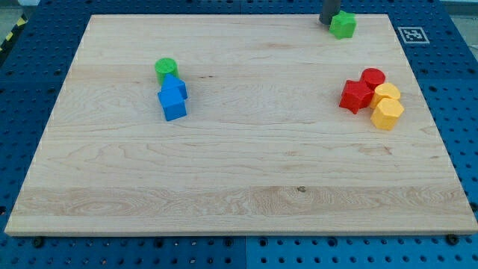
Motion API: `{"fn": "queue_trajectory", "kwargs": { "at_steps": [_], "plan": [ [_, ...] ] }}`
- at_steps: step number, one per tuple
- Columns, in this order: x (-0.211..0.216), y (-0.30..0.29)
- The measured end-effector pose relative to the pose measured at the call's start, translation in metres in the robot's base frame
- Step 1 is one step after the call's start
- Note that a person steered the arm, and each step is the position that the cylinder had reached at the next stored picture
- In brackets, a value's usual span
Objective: Push the green circle to the green star
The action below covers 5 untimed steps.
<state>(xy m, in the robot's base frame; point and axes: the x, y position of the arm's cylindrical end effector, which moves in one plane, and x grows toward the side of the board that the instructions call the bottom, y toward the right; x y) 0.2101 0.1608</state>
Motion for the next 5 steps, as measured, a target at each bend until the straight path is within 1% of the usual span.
{"fn": "queue_trajectory", "kwargs": {
  "at_steps": [2, 3, 5],
  "plan": [
    [0.001, -0.032],
    [0.037, -0.111],
    [0.07, -0.33]
  ]
}}
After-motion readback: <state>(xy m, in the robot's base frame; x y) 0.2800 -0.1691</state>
